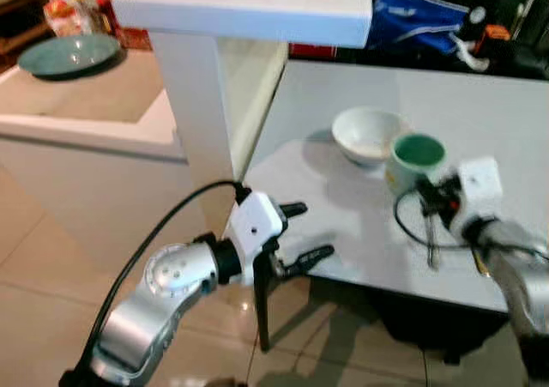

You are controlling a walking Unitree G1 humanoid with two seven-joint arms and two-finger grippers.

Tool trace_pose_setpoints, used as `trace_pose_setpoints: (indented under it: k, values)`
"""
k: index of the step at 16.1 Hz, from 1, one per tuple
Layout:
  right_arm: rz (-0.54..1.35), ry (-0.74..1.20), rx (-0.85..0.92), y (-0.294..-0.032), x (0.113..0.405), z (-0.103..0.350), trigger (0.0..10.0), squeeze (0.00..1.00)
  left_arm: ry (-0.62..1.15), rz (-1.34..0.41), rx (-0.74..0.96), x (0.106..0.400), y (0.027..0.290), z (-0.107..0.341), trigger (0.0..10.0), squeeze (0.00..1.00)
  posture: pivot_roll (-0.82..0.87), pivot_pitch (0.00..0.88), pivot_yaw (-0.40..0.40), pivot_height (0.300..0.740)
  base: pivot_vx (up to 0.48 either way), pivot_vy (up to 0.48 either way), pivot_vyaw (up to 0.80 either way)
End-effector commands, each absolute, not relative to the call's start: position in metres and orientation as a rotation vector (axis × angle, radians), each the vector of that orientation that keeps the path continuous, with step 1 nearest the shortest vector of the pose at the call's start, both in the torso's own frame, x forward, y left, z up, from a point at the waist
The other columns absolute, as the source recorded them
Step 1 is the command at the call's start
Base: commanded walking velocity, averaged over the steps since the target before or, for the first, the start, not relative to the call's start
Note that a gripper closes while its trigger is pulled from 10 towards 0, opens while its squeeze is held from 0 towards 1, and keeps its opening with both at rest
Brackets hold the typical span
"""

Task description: Setting the table

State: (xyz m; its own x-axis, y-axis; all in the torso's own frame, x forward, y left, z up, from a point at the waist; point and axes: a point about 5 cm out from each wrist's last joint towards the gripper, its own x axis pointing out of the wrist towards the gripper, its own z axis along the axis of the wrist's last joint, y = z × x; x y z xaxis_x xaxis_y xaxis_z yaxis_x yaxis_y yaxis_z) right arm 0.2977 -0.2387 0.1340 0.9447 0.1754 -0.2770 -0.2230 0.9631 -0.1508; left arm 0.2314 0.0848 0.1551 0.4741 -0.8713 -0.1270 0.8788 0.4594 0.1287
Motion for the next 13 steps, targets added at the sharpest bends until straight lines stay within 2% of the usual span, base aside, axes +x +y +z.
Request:
trace_pose_setpoints:
  k: [1,4,5,10,12,13]
  values:
    - [0.250,0.232,-0.193,-0.227,0.307,0.137,10.0,0.00,0.038,-1.065,0.204,0.232,0.087,0.158,10.0,0.00,0.02,0.007,0.017,0.740,0.000,0.000,0.00]
    - [0.339,0.223,-0.197,-0.212,0.308,0.134,10.0,0.00,0.040,-1.061,0.209,0.231,0.088,0.158,10.0,0.00,0.02,0.008,0.006,0.740,0.000,0.000,0.00]
    - [0.339,0.213,-0.201,-0.215,0.304,0.138,10.0,0.00,0.041,-1.059,0.211,0.231,0.088,0.158,10.0,0.00,0.02,0.008,0.006,0.740,0.000,0.000,0.00]
    - [0.190,0.100,-0.231,-0.256,0.272,0.185,10.0,0.00,0.036,-1.039,0.192,0.226,0.089,0.158,10.0,0.00,0.02,0.016,-0.002,0.740,0.000,0.000,0.00]
    - [0.129,0.072,-0.252,-0.266,0.274,0.195,10.0,0.00,0.030,-1.015,0.203,0.229,0.087,0.158,10.0,0.00,0.01,0.022,0.004,0.740,0.000,0.000,0.00]
    - [0.065,0.057,-0.238,-0.273,0.284,0.195,10.0,0.00,0.013,-0.993,0.217,0.234,0.085,0.159,10.0,0.00,0.01,0.028,0.010,0.740,0.000,0.000,0.00]
